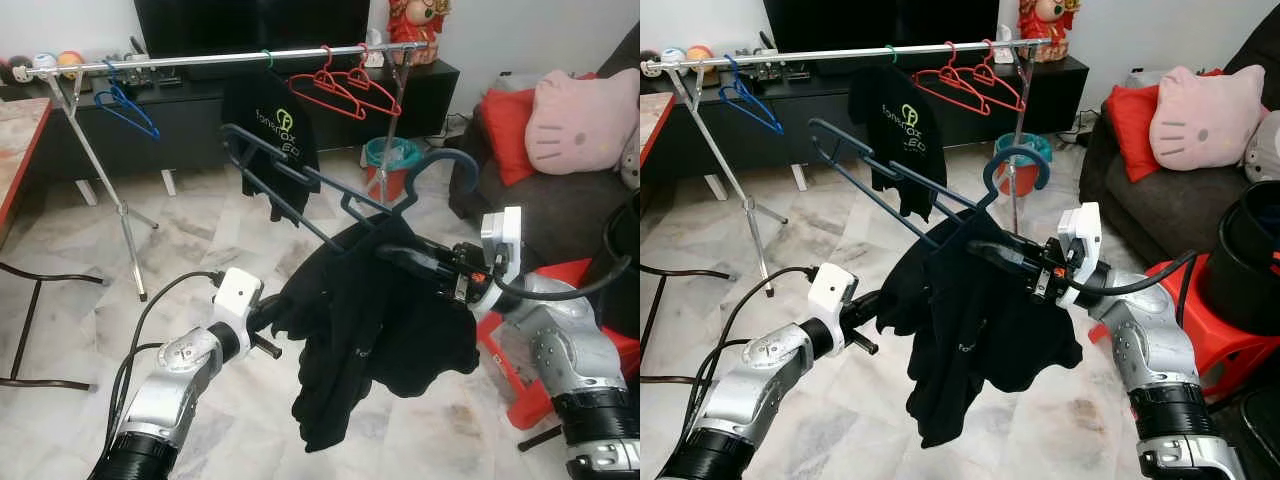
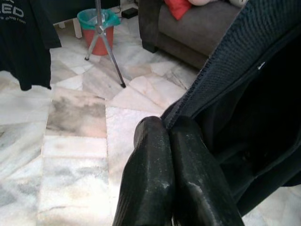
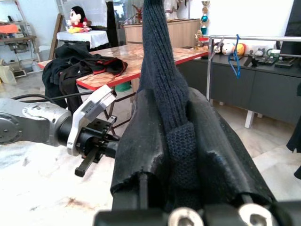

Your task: Hang hanger

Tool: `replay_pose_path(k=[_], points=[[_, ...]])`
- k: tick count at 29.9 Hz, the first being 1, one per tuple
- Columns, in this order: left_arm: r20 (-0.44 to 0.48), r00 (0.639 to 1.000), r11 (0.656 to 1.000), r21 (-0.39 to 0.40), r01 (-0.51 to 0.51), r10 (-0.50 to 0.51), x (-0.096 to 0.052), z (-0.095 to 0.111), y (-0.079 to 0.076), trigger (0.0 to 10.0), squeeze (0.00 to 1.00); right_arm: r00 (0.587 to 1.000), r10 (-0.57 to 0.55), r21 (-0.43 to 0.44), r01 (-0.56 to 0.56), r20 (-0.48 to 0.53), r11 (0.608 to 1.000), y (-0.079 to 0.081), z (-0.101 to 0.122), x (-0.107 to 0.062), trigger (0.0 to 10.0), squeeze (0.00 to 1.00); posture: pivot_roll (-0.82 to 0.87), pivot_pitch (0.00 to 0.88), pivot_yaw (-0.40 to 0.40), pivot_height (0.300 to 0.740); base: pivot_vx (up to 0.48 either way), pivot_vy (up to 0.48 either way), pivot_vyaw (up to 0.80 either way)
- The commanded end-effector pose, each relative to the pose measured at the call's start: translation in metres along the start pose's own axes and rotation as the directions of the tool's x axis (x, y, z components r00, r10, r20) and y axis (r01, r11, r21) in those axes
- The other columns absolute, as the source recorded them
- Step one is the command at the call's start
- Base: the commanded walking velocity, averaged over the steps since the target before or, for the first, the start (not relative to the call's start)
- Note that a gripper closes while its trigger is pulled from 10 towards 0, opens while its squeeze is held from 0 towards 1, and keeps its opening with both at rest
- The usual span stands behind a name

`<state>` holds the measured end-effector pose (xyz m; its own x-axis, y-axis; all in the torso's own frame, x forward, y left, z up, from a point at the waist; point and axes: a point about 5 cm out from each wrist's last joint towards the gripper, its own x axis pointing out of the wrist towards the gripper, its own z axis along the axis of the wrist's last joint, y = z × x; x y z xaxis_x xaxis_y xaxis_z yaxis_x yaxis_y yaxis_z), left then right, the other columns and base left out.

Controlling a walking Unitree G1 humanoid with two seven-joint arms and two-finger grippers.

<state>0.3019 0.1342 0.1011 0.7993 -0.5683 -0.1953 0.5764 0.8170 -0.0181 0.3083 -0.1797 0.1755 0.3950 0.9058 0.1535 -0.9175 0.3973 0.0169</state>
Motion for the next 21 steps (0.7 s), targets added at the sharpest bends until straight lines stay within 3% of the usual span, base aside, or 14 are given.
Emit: replay_pose_path(k=[1, 13, 18, 21], points=[[0.01, 1.0, 1.0, -0.016, -0.008, 0.008, 0.001, 0.001, 0.003, 0.0, 0.0, 0.999, 0.024, -0.041, -0.022, 0.038, 0.999, 0.002, 0.013, 0.001, 10.0, 0.0, 0.06, 0.0, -0.043, 0.74, 0.0, 0.0, 0.0], [0.062, 0.998, 0.998, -0.058, -0.002, 0.006, 0.0, 0.007, 0.001, 0.0, 0.0, 0.999, 0.029, -0.018, -0.029, 0.023, 0.999, 0.004, 0.007, 0.003, 10.0, 0.0, 0.06, 0.0, -0.047, 0.74, 0.0, 0.0, 0.0], [-0.012, 0.992, 0.99, -0.064, -0.126, 0.126, 0.0, -0.002, 0.016, 0.0, 0.0, 0.993, 0.109, 0.008, -0.109, 0.044, 0.994, 0.012, 0.012, 0.005, 10.0, 0.0, 0.06, 0.0, -0.045, 0.74, 0.0, 0.0, 0.0], [-0.035, 0.978, 0.976, -0.073, -0.207, 0.205, -0.002, -0.004, 0.027, 0.0, 0.0, 0.98, 0.2, 0.034, -0.2, 0.014, 0.979, 0.024, 0.007, -0.003, 10.0, 0.0, 0.07, 0.0, -0.049, 0.74, 0.0, 0.0, 0.0]])
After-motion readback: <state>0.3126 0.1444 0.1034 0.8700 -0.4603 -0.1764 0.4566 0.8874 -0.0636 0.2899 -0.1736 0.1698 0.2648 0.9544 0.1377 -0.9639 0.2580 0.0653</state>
